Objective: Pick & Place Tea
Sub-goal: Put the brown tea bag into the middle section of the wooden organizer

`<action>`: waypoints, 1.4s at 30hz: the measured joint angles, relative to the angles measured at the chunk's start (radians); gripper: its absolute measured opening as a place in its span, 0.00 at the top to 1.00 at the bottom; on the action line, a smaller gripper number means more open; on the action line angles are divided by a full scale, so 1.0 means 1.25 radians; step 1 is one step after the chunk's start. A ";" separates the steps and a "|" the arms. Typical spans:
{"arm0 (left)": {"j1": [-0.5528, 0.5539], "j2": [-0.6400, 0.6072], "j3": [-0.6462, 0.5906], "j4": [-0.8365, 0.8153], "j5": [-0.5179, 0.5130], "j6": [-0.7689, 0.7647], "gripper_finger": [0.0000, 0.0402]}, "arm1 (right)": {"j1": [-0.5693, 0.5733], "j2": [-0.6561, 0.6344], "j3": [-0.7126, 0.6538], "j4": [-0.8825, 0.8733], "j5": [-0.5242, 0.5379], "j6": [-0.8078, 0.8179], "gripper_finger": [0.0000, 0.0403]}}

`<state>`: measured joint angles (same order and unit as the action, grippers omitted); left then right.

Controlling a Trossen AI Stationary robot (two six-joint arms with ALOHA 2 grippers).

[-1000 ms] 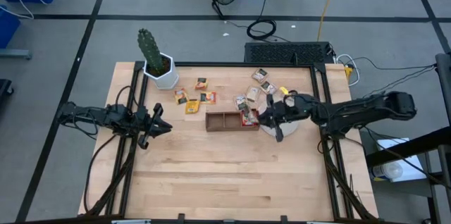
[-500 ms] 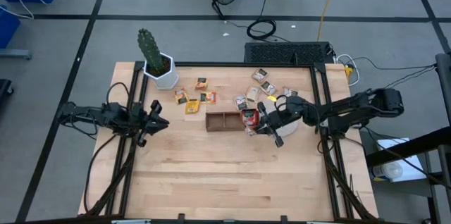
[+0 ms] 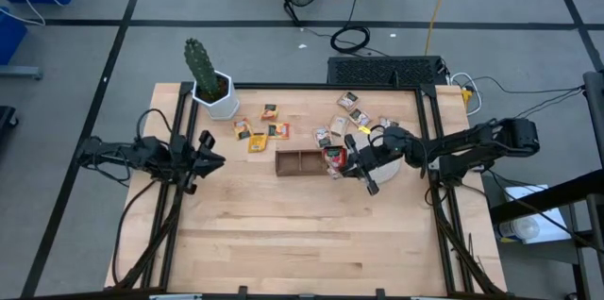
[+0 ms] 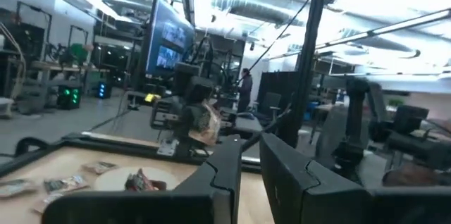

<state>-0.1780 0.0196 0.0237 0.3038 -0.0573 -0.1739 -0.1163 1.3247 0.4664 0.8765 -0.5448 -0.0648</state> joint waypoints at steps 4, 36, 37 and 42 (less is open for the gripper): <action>0.000 0.000 0.000 -0.007 -0.075 0.011 0.86 | 0.004 0.000 0.000 0.004 -0.072 0.000 1.00; 0.141 0.697 0.159 0.323 -0.126 -0.241 0.47 | 0.030 0.000 0.001 -0.010 -0.132 -0.021 1.00; 0.150 0.761 0.205 0.323 -0.085 -0.205 0.43 | 0.032 0.000 0.001 -0.010 -0.131 -0.021 1.00; 0.163 1.035 0.448 0.308 0.177 0.029 0.30 | 0.032 0.005 0.001 -0.010 -0.131 0.000 1.00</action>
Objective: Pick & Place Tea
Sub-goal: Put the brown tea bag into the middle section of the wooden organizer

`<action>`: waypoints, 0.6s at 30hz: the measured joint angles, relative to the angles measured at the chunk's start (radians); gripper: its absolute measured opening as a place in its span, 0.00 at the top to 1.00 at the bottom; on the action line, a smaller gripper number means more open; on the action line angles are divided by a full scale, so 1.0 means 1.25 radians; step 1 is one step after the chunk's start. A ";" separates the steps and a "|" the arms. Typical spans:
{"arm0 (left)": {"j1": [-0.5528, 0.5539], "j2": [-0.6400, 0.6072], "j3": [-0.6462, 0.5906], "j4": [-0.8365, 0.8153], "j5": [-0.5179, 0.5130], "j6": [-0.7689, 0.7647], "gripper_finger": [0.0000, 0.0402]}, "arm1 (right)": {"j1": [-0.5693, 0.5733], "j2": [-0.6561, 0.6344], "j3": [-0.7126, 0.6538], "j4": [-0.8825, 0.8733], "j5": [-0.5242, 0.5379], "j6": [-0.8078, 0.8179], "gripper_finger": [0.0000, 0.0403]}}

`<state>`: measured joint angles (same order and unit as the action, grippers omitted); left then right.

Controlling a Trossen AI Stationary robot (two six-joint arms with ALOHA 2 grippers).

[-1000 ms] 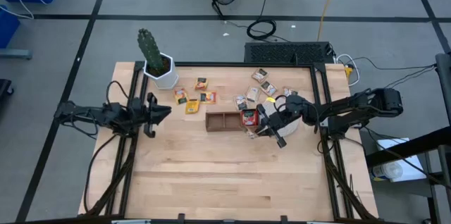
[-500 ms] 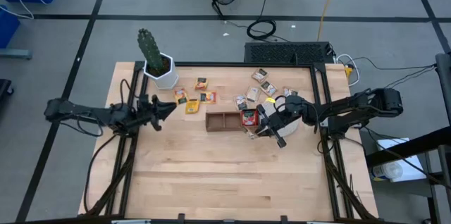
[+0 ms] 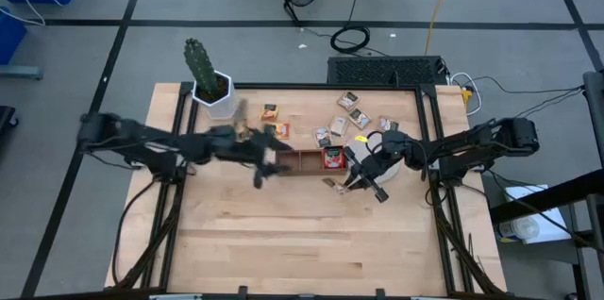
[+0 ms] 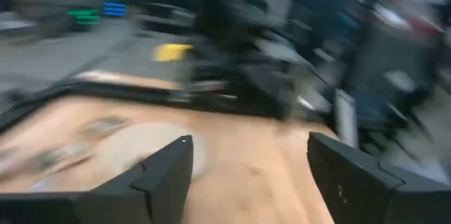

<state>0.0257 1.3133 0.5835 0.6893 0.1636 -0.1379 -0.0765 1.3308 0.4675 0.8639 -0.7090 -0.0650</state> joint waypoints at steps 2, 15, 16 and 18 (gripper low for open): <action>-0.004 0.070 0.079 -0.028 0.107 0.057 0.29 | 0.002 0.000 0.000 0.001 0.000 0.000 1.00; 0.013 0.329 0.322 -0.072 0.228 0.057 0.29 | 0.027 0.000 0.000 0.006 -0.043 -0.003 1.00; 0.011 0.346 0.342 -0.071 0.242 0.052 0.29 | 0.027 0.000 0.000 0.006 -0.043 -0.003 1.00; 0.004 0.367 0.370 -0.072 0.276 0.046 0.29 | 0.026 0.000 0.000 0.005 -0.043 -0.003 1.00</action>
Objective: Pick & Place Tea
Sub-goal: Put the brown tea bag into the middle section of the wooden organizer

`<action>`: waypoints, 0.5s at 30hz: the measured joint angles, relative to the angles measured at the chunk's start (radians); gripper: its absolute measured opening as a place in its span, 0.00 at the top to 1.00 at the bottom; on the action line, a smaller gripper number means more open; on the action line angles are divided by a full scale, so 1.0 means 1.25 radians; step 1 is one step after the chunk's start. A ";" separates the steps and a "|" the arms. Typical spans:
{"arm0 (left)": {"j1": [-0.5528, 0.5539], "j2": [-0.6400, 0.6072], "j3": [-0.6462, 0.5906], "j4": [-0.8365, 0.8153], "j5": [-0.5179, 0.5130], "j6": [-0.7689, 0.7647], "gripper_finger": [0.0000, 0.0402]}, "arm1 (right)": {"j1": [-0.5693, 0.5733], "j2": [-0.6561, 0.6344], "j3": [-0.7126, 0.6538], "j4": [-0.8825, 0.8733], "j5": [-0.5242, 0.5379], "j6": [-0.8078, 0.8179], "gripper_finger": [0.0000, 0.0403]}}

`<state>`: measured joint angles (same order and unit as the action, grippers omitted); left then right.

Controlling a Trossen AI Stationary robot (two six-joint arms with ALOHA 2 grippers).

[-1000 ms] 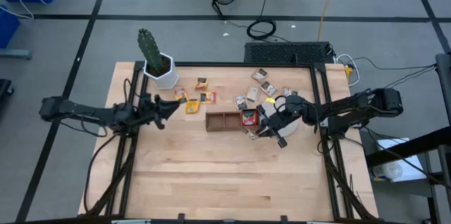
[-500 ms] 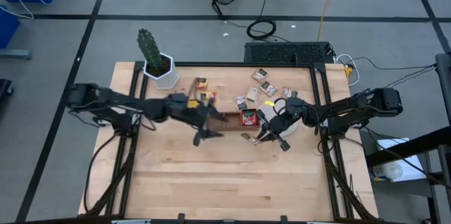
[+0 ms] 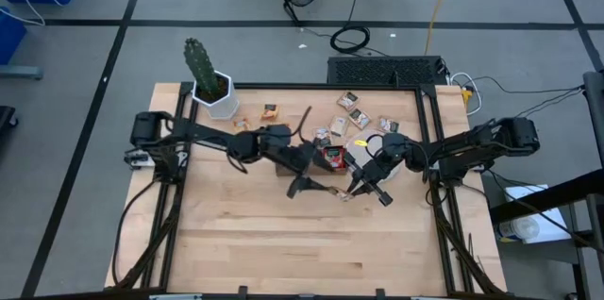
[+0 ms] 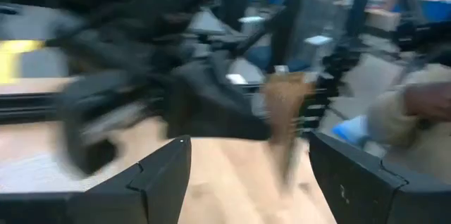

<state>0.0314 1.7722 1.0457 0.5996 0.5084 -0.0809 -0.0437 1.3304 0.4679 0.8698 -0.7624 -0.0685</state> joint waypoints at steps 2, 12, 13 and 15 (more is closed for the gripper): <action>-0.008 0.015 0.026 -0.006 0.017 0.000 0.29 | 0.000 0.000 0.000 -0.003 0.001 0.000 1.00; -0.035 0.012 0.036 -0.028 0.020 0.036 0.29 | -0.002 0.000 0.000 -0.005 0.002 -0.006 1.00; -0.036 0.012 0.036 -0.026 0.019 0.039 0.29 | -0.002 0.000 0.000 -0.005 0.002 -0.006 1.00; -0.035 0.012 0.036 -0.024 0.018 0.045 0.29 | -0.002 0.000 0.000 -0.005 0.006 -0.008 1.00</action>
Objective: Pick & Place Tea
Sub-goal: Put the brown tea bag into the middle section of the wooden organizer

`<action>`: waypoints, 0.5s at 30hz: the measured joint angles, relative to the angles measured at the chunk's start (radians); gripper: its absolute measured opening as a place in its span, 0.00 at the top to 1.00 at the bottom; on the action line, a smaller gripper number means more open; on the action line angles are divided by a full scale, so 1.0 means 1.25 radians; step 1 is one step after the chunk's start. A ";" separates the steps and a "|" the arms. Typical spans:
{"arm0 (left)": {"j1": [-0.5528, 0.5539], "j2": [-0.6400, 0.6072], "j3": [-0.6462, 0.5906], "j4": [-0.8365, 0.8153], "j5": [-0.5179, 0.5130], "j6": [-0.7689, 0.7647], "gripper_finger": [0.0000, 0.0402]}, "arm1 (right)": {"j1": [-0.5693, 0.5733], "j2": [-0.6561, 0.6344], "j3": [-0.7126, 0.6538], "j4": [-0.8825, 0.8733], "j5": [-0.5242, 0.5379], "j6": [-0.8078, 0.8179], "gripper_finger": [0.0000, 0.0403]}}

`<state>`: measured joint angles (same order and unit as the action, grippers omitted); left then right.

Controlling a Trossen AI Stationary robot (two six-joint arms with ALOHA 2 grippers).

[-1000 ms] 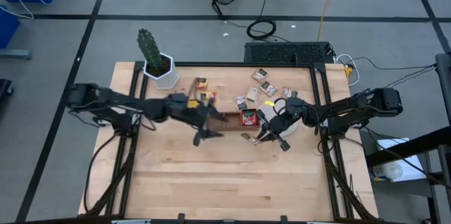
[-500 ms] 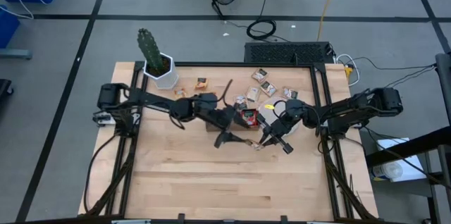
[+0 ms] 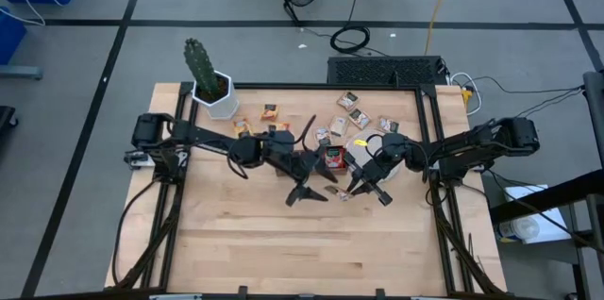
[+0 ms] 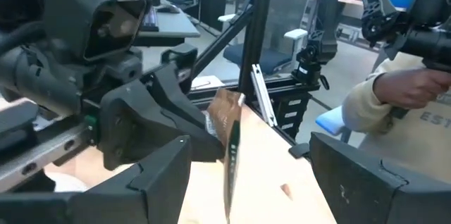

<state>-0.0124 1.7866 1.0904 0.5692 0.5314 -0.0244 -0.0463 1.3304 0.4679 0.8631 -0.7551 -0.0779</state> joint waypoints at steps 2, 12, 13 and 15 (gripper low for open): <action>0.001 0.004 0.000 0.005 0.000 0.004 0.29 | 0.000 0.000 0.000 0.000 0.001 -0.001 1.00; 0.001 0.019 0.000 0.020 -0.025 0.013 0.29 | 0.000 0.000 0.000 0.000 0.018 -0.002 1.00; 0.001 0.018 0.000 0.019 -0.025 0.012 0.29 | 0.000 0.000 0.000 0.001 0.021 -0.002 1.00; 0.001 0.016 0.000 0.021 -0.026 0.013 0.32 | 0.000 0.000 0.000 0.000 0.022 -0.002 1.00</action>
<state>-0.0116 1.8064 1.0904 0.5960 0.4995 -0.0081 -0.0470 1.3304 0.4679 0.8635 -0.7272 -0.0805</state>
